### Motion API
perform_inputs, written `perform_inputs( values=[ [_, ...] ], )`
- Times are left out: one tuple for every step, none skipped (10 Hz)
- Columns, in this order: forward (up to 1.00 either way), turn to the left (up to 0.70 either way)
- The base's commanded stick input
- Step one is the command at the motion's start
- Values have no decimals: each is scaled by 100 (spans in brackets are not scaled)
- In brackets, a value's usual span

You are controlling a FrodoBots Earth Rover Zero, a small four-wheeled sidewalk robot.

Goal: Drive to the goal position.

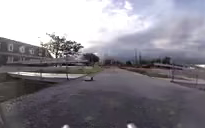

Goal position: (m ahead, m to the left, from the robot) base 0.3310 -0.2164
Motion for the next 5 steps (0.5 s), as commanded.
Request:
perform_inputs(
  values=[
    [4,-1],
    [3,0],
    [1,0],
    [0,0],
    [0,0]
  ],
)
